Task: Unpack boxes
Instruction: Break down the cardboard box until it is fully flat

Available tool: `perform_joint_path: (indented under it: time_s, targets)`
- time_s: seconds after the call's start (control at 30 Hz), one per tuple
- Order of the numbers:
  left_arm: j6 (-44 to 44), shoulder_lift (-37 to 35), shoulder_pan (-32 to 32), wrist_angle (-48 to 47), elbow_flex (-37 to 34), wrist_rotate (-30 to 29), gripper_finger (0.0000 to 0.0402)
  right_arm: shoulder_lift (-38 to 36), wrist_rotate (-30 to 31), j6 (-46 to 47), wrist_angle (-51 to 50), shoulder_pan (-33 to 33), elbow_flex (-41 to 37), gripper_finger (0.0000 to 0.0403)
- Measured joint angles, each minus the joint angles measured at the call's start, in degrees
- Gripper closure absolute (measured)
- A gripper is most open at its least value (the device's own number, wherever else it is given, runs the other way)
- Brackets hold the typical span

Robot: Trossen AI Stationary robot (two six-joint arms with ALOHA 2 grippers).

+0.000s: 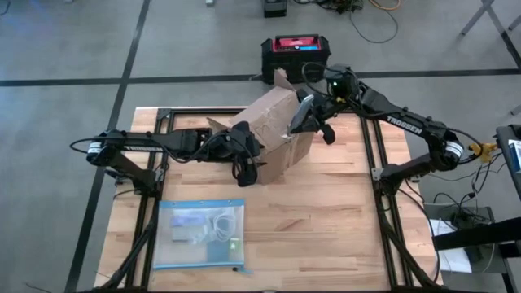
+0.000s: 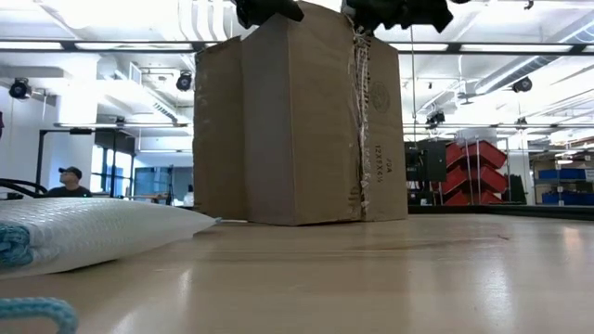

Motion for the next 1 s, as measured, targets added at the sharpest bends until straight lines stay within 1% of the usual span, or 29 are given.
perform_joint_path:
  time_s: [0.23,0.3,0.6,0.73,0.87,1.0]
  targets:
    - [0.04,0.0,0.05,-0.03,0.0,0.03,0.0176,1.9,0.07,-0.24,-0.05,0.79,-0.04,0.0356]
    - [0.02,0.0,0.07,0.01,0.0,0.03,0.0177,1.94,0.05,-0.94,-1.36,0.51,-0.04,0.0356]
    - [-0.09,0.04,0.11,0.03,0.04,-0.16,0.0164,-0.52,-0.24,-4.9,-9.08,-2.6,-0.07,0.0356]
    - [-0.11,0.07,0.09,0.14,0.04,-0.14,0.0167,-1.47,-0.07,-5.29,-10.24,-3.53,-0.07,0.0356]
    - [-0.36,0.07,0.11,0.22,0.04,-0.18,0.0174,-3.0,1.96,-5.64,-10.55,-4.17,-0.13,0.0356]
    - [-0.42,0.08,0.11,0.53,0.04,-0.18,0.0176,-4.15,2.23,-5.86,-11.37,-5.2,-0.13,0.0356]
